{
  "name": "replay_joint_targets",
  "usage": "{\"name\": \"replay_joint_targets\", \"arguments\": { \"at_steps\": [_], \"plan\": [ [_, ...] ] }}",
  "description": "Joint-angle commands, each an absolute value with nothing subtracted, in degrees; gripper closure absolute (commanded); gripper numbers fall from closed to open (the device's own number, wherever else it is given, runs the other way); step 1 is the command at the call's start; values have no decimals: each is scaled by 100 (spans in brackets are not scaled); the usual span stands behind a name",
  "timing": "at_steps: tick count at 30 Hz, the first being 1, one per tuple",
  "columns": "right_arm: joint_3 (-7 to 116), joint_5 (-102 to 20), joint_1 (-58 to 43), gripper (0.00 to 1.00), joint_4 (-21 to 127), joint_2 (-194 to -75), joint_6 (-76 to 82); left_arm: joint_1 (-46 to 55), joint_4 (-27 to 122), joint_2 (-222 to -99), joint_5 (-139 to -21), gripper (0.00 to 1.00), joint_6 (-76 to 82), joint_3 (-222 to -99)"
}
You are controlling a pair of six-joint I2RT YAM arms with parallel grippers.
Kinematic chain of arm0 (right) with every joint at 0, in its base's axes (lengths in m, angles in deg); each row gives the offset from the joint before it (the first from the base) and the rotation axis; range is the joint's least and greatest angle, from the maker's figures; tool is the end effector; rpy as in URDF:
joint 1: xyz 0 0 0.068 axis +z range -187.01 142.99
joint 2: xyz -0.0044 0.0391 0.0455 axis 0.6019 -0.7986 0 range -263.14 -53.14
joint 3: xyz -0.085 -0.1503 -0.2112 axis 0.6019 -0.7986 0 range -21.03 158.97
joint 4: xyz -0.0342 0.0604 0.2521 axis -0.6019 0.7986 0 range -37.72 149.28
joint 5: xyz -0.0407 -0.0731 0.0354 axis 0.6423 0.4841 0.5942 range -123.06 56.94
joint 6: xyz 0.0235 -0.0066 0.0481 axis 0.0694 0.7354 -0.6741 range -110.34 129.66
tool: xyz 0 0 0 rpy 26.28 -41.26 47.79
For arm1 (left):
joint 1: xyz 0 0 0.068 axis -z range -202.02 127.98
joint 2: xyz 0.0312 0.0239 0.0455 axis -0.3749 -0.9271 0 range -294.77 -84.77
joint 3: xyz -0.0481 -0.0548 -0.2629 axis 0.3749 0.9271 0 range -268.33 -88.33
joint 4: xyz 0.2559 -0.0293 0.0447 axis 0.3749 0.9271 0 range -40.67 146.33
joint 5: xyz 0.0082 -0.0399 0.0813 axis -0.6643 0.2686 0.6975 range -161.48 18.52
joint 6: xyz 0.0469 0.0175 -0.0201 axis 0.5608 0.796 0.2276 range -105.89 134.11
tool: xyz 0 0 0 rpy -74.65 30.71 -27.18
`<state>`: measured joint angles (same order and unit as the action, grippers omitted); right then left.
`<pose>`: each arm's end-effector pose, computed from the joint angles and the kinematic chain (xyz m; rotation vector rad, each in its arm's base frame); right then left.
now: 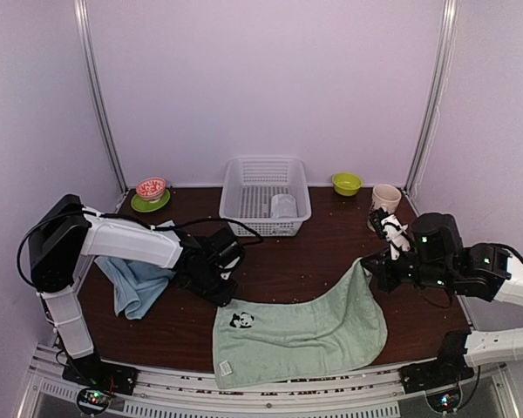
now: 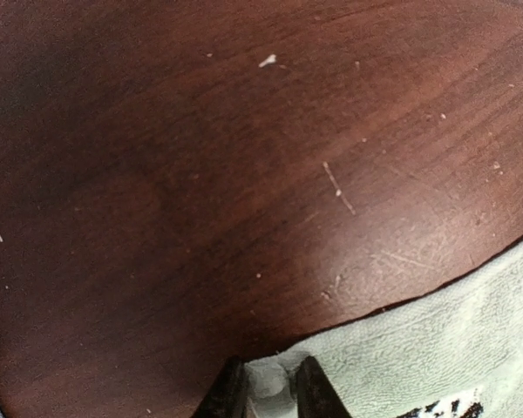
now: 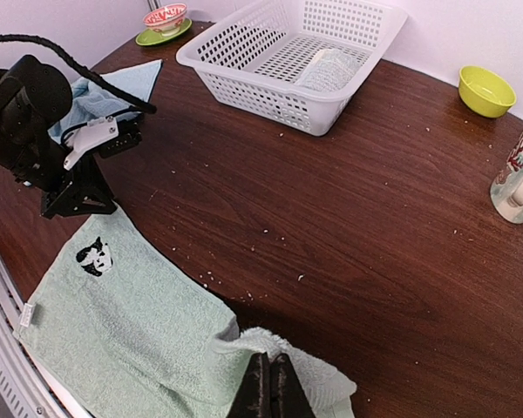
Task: Roll the towels
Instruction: Flatten out the towel at the center of the board.
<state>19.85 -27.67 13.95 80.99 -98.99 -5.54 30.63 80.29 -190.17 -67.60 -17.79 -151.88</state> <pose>0.1138 0.1350 0.2809 -0.6252 2.1200 0.5585 0.2111 -0.2729 0.1446 0.5015 2.8220 -0.2195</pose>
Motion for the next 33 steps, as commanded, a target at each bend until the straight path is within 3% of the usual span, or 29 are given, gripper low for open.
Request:
{"name": "replay_joint_targets", "arguments": {
  "at_steps": [1, 5, 11, 21, 33],
  "plan": [
    [2096, -2736, 1362, 100, 8142, -9790, -590, 3238, 8001, -19343, -7092, 84, -1769, -15123],
    [2172, -2710, 1363, 100, 8184, -9732, -601, 3344, 7949, -19388, -7223, 100, -1745, -15056],
    [2331, -2638, 1363, 100, 8286, -9602, -606, 3380, 7803, -18711, -6894, 100, -2010, -14789],
    [3000, -2346, 1362, 100, 8708, -9253, -313, 3373, 7649, -15519, -5654, 100, -1759, -14706],
    [3310, -2672, 1373, 100, 9279, -8549, -289, 3485, 7850, -12368, -5707, 100, -1244, -13709]
  ]
}}
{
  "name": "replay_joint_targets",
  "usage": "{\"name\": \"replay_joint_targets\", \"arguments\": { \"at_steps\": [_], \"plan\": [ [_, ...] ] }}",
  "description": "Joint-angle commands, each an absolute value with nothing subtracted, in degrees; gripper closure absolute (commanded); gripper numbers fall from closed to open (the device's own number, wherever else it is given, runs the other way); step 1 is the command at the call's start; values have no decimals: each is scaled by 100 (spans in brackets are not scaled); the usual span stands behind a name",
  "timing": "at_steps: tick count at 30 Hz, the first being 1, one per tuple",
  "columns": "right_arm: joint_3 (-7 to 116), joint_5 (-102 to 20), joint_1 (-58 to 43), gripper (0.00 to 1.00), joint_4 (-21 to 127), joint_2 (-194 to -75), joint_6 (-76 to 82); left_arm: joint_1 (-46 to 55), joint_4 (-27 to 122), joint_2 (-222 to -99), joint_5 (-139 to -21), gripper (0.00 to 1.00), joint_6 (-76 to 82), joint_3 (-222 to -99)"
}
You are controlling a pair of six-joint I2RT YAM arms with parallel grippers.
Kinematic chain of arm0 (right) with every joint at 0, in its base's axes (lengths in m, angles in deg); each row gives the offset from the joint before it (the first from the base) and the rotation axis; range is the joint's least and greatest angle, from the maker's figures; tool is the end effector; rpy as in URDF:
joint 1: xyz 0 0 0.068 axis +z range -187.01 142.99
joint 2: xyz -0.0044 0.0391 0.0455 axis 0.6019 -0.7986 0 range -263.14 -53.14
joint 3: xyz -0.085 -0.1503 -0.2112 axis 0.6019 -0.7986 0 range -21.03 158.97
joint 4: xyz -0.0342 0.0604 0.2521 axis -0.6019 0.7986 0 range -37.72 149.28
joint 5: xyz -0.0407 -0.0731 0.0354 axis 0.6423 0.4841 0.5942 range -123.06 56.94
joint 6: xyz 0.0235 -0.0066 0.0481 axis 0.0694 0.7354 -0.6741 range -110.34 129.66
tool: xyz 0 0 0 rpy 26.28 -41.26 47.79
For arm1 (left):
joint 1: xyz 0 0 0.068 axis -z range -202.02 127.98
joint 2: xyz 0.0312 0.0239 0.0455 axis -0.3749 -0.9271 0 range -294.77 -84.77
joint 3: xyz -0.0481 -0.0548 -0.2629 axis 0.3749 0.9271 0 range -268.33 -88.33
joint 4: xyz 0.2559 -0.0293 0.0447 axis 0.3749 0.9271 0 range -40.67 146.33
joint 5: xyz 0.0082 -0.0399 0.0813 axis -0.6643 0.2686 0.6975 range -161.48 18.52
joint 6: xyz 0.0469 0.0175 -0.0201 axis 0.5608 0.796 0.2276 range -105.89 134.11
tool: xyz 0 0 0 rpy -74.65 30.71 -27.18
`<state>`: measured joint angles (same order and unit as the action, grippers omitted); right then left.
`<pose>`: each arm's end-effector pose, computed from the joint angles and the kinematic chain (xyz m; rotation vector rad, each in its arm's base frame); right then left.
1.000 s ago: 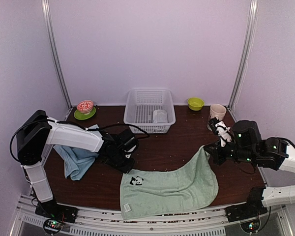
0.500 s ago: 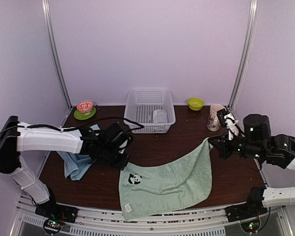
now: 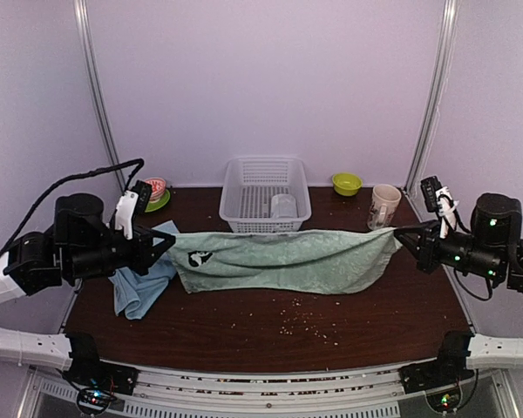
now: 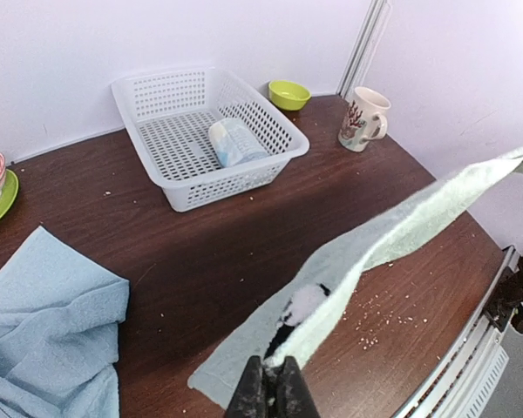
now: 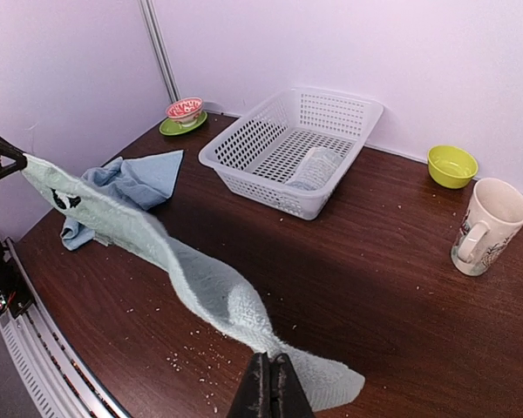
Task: Roll the towels
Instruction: Flatten out the towel at the center of the board.
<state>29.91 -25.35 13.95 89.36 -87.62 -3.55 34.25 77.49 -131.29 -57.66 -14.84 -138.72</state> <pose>0.0810 0.0922 0.3515 -0.5515 1.8985 0.6134 0.1056 -0.1431 0.3369 0.3277 2.0282 -0.7129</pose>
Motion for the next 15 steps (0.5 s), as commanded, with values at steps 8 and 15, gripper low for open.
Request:
{"name": "replay_joint_targets", "arguments": {
  "at_steps": [8, 15],
  "plan": [
    [3670, -3318, 1384, 100, 9773, -8175, -341, 3489, 7946, -11298, -6590, 100, -1299, -13668],
    [3937, -4570, 1389, 100, 9958, -7823, -466, 3501, 7947, -10957, -7270, 100, -1457, -13758]
  ]
}}
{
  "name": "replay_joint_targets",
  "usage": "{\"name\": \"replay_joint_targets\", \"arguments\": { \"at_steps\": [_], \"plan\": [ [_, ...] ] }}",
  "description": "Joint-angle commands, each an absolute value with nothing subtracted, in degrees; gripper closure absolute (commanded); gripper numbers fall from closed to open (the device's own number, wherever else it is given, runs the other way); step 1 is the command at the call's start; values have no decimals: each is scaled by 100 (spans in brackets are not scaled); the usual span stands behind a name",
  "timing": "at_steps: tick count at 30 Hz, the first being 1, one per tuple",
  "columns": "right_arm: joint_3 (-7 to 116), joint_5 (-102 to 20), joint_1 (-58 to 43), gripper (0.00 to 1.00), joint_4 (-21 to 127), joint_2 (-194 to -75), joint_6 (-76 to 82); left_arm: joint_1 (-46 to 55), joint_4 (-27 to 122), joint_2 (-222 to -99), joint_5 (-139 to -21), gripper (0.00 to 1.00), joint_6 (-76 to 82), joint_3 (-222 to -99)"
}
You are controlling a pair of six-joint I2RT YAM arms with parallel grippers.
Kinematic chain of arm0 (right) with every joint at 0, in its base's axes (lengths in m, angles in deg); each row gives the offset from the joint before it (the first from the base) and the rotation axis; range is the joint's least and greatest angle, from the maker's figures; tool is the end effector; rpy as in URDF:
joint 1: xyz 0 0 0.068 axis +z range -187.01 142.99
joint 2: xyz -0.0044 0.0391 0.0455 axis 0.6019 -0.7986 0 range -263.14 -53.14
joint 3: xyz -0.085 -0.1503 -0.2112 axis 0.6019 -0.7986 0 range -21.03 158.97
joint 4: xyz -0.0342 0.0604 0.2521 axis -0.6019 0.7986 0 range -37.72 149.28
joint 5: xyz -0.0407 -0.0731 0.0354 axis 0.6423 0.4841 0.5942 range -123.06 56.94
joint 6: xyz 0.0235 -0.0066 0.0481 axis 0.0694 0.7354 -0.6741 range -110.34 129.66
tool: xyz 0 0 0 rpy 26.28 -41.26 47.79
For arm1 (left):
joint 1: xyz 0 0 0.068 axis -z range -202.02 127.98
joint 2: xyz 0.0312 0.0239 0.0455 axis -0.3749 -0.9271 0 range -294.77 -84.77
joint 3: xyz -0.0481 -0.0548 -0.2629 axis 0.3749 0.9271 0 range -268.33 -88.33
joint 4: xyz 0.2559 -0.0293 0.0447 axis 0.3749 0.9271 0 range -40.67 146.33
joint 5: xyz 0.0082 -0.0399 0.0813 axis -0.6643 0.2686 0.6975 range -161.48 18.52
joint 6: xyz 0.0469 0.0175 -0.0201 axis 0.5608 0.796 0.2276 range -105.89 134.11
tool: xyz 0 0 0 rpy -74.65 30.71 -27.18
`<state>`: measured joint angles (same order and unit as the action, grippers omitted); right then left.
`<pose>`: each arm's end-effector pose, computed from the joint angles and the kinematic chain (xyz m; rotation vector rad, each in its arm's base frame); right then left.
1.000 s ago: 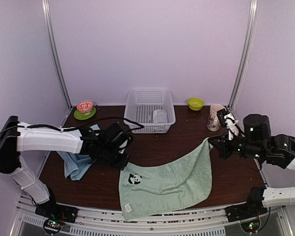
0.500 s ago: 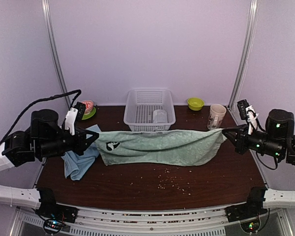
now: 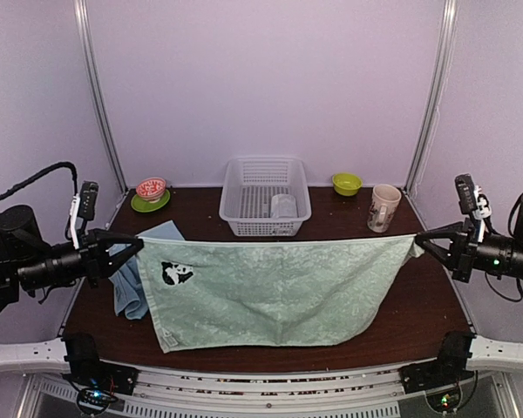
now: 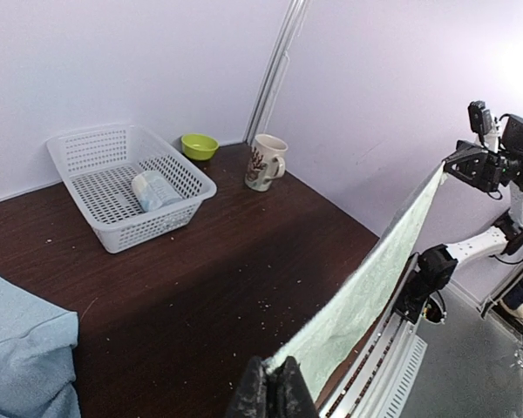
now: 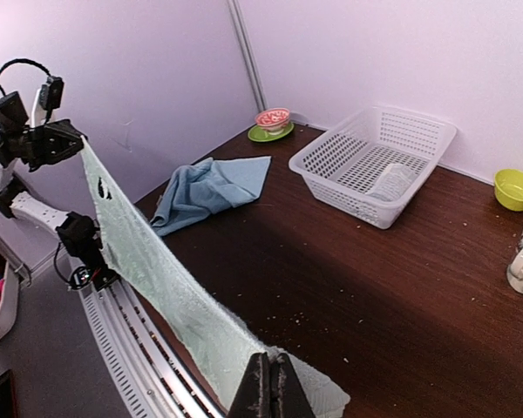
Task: Roll the towels
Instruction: Flatten out the towel at the center of the board.
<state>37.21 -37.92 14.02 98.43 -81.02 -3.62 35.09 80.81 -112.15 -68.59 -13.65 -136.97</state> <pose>0.0436 0.0587 0.3828 -0.6840 1.8094 0.8478 0.0557 -0.0830 0.3603 0.4344 1.8153 -1.0178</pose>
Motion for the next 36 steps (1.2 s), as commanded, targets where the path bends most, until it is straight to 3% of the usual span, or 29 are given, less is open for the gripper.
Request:
{"name": "replay_joint_targets", "arguments": {
  "at_steps": [1, 5, 9, 17, 28, 36],
  "plan": [
    [3902, -4441, 1393, 100, 9920, -7809, -571, 3502, 7936, -10933, -7167, 100, -1470, -13736],
    [3621, -3436, 1376, 100, 9940, -8403, -919, 3495, 7697, -11203, -6391, 100, -1489, -13439],
    [3071, -2935, 1259, 100, 9285, -9126, -1296, 3404, 7095, -12213, -5776, 100, -1455, -13180],
    [2257, -1808, 525, 100, 7849, -10591, -1653, 2024, 5646, -14011, -6182, 100, -1524, -12758],
    [2552, -1627, -89, 100, 7119, -12100, -1382, 1505, 4956, -15589, -6082, 100, -1335, -13107],
    [3011, -1517, -293, 100, 6904, -12735, -1177, 1398, 4672, -15946, -5903, 100, -1251, -13362]
  ]
}}
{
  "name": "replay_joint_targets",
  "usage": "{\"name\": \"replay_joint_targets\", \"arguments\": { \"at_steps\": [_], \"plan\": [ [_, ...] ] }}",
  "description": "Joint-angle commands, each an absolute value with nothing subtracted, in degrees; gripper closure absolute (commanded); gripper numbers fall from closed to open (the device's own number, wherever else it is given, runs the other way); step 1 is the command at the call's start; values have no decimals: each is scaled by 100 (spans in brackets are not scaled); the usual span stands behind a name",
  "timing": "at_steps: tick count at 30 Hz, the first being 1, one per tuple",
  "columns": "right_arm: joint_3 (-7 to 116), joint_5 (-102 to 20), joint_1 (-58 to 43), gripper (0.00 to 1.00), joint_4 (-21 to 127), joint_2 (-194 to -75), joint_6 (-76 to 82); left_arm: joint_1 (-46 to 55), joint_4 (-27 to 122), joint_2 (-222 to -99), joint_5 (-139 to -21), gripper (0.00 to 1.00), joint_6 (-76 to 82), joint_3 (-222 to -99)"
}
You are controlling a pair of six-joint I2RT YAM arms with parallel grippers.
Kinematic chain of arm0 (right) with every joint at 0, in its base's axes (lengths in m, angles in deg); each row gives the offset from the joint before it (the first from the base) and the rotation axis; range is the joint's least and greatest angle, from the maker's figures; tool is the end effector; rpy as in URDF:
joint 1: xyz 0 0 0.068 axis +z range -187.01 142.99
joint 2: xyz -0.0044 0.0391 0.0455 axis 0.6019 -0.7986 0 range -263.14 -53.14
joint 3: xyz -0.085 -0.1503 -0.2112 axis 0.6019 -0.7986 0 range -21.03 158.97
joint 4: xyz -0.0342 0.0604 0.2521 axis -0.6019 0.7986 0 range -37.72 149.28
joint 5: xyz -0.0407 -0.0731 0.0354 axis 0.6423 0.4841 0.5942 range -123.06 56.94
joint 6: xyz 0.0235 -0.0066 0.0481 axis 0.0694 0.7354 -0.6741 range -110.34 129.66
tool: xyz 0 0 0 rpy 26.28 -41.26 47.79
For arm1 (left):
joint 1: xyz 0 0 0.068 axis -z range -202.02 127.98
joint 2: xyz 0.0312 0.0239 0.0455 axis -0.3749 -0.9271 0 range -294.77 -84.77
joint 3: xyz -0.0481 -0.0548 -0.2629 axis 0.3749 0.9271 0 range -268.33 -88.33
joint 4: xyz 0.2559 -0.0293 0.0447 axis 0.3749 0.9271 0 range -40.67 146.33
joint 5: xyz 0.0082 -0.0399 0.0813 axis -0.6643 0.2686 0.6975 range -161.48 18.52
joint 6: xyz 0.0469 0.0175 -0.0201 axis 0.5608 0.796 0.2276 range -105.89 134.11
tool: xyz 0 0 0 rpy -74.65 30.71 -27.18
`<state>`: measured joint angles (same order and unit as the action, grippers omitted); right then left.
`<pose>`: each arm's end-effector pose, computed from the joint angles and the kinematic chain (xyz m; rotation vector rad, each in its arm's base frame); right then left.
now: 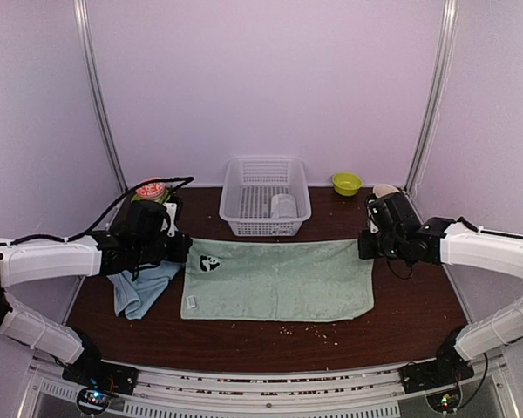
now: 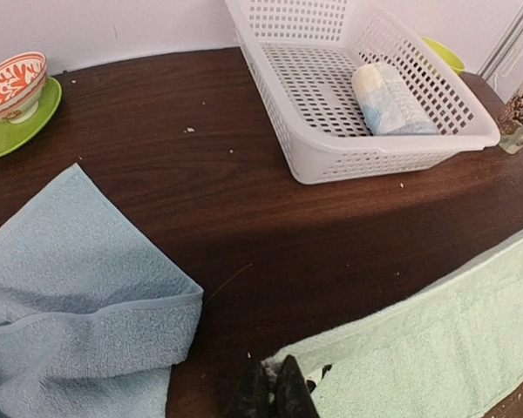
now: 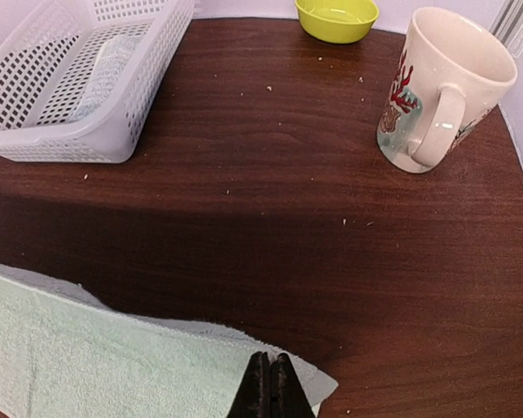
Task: Roll the towels
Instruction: Flatten out the towel at the center of the board, then fold the towel at the center of the board.
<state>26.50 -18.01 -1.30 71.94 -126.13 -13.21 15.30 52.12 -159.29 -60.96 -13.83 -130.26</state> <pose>0.2217 0.1479 0.2381 -0.1339 2.3292 0.2023 0.2243 -0.1630 0.2235 0.0757 2.2100 -0.4437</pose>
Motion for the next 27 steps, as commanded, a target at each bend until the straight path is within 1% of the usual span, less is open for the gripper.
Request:
{"name": "replay_joint_targets", "arguments": {
  "at_steps": [1, 6, 11, 15, 18, 21, 24, 27],
  "plan": [
    [3134, -1484, -325, 100, 6890, -12786, -1160, 1366, 4663, -15966, -5895, 100, -1217, -13420],
    [3430, -1563, -387, 100, 6850, -13140, -1056, 1264, 4705, -16127, -5974, 100, -1073, -13587],
    [3126, -1686, -396, 100, 6599, -13280, -1154, 1259, 4621, -16217, -6064, 100, -1177, -13298],
    [2969, -1933, -389, 100, 6542, -13173, -1176, 1266, 4505, -15951, -6264, 100, -1245, -13007],
    [2724, -2476, -368, 100, 6462, -12608, -1080, 1275, 4671, -15379, -6688, 100, -1199, -12932],
    [2455, -3173, -278, 100, 6486, -11627, -836, 1396, 5021, -14587, -7440, 100, -1038, -12976],
    [2458, -3844, -207, 100, 6854, -10678, -651, 1627, 5433, -13740, -8272, 100, -868, -13040],
    [2638, -3966, -41, 100, 7449, -9834, -601, 1830, 5917, -12922, -8850, 100, -963, -13099]
  ]
}}
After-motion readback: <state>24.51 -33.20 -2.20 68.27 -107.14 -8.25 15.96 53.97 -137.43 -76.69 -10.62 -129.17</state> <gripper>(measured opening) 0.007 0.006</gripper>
